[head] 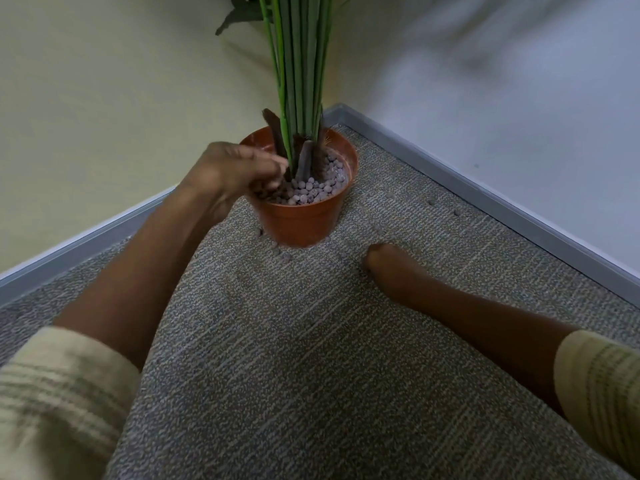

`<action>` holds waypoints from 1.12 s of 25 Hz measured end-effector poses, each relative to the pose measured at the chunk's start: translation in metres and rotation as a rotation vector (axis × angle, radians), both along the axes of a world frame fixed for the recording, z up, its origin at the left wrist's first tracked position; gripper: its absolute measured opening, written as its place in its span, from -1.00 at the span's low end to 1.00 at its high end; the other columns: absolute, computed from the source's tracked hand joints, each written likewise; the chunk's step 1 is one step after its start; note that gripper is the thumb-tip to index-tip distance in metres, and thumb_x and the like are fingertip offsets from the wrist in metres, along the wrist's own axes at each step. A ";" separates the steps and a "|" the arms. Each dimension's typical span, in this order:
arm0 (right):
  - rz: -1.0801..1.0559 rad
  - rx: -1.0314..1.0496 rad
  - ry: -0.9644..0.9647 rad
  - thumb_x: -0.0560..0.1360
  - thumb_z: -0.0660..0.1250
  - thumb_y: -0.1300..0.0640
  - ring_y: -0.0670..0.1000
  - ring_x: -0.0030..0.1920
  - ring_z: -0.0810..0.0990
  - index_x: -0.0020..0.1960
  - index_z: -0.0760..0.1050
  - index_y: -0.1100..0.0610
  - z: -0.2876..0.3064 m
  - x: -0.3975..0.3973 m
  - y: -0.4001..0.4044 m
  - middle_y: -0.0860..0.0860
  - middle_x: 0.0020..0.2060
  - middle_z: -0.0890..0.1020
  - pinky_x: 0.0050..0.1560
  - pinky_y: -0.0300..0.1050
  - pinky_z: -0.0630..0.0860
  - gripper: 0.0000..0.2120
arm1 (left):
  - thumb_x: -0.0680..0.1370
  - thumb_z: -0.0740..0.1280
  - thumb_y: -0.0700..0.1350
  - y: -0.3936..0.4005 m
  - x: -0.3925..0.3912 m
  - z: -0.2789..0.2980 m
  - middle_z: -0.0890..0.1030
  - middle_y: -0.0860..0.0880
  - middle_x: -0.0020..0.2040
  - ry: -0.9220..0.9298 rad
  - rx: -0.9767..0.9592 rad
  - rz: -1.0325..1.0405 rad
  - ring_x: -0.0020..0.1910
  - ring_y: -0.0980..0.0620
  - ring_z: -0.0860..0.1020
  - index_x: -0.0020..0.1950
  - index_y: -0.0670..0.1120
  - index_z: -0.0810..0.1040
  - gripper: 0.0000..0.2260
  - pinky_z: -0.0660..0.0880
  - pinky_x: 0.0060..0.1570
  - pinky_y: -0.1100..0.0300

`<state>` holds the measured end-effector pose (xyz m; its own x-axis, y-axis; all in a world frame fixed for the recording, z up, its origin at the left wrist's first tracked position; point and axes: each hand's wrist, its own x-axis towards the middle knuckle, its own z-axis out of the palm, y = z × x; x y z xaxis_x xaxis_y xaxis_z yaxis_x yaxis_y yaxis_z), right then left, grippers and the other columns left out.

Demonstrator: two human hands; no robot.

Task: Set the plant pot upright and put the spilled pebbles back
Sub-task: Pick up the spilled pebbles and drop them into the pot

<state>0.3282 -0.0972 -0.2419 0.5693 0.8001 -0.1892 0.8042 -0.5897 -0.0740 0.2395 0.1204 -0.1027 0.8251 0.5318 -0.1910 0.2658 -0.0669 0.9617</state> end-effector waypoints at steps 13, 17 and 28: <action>-0.295 0.456 0.341 0.42 0.30 0.38 0.07 -0.09 0.68 -0.05 0.65 0.27 0.015 0.027 0.034 0.17 -0.08 0.71 0.03 -0.15 0.58 -0.81 | 0.60 0.19 -0.14 0.049 -0.022 -0.126 0.65 -0.24 -0.04 0.115 0.466 0.428 -0.25 -0.01 0.61 0.12 -0.22 0.59 -0.75 0.56 -0.02 -0.01; -0.369 0.364 0.408 0.40 0.38 0.30 0.13 0.01 0.65 -0.07 0.64 0.27 -0.011 0.026 0.059 0.17 -0.05 0.70 0.21 -0.10 0.48 -0.87 | 0.54 0.23 -0.25 0.047 -0.022 -0.154 0.43 -0.20 0.40 0.397 0.638 -0.132 0.33 -0.17 0.44 0.41 -0.19 0.37 -0.58 0.34 0.35 0.05; -0.627 0.615 0.541 0.28 0.54 0.27 0.18 -0.16 0.67 -0.18 0.58 0.31 -0.028 0.029 0.078 0.25 -0.19 0.68 -0.06 0.04 0.62 -0.80 | 0.42 0.33 0.27 0.011 -0.034 -0.181 0.56 -0.01 0.20 0.212 0.817 -0.114 0.15 0.02 0.50 0.18 -0.07 0.56 -0.50 0.45 0.20 0.11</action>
